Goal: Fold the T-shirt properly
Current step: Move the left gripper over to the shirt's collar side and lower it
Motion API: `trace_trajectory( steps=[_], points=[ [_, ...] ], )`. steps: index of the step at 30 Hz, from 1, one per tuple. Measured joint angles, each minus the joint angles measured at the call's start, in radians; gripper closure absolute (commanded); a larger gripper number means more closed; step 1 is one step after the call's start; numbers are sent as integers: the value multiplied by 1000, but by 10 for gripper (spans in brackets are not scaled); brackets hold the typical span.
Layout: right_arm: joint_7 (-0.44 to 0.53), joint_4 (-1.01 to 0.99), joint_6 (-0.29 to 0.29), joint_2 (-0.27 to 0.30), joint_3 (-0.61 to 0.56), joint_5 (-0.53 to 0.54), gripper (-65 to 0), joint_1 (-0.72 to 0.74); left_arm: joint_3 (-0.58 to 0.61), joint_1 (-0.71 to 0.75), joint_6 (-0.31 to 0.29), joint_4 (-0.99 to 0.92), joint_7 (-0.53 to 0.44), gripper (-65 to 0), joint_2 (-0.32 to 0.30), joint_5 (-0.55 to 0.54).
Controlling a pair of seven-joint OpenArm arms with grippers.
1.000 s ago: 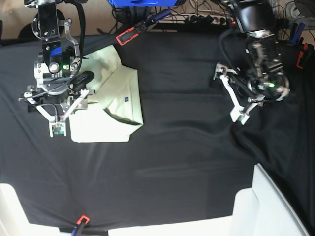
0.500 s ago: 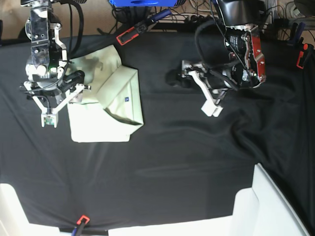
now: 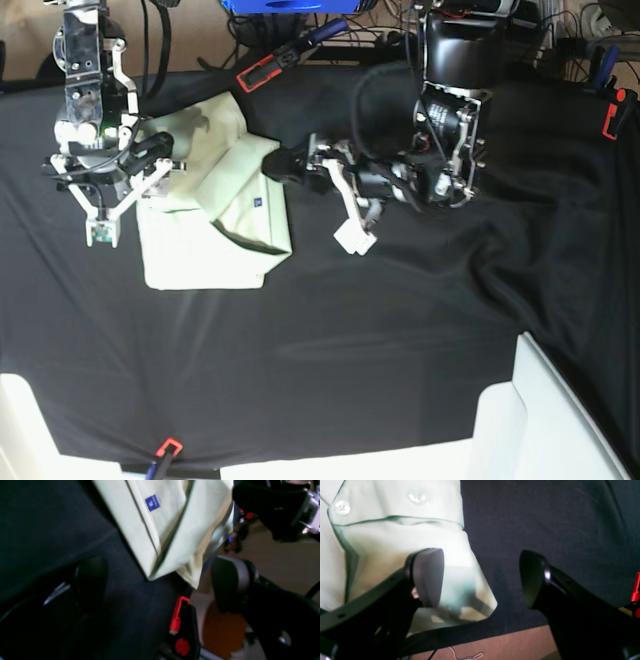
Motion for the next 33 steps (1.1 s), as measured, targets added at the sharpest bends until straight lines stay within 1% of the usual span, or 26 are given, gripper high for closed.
trace_trajectory(
  steps=[2,7,12,15,17,19,23,26,29,32,33],
  points=[
    [0,2,0,0,0,0,-441,-7,-1,-5,-3,-39,-4,-650,5,-23],
    [0,2,0,0,0,0,-441,-13,0,-17,-2,-50,-4,-650,24,-16],
    [0,2,0,1,0,0,-441,-12,6,-45,-1,-56,5,-650,26,4],
    [0,2,0,2,0,0,-441,-12,47,-77,3,-57,-3,-650,24,14],
    [0,2,0,1,0,0,-441,-13,81,-92,3,-56,-61,-650,26,8],
    [0,2,0,2,0,0,-441,-16,126,-109,3,-63,-85,-650,26,6],
    [0,2,0,2,0,0,-441,-27,180,-153,2,-192,-98,-650,32,5],
    [0,2,0,1,2,0,-441,-28,163,-176,-1,-250,-105,-650,46,-15],
    [0,2,3,-1,43,1,-441,-29,113,-171,2,-208,-88,-650,45,0],
    [0,2,3,5,55,-7,-441,-34,42,-174,2,-150,-80,-650,4,0],
    [0,2,3,4,55,-7,-441,-34,18,-178,3,-137,-58,-650,-10,-1]
  ],
)
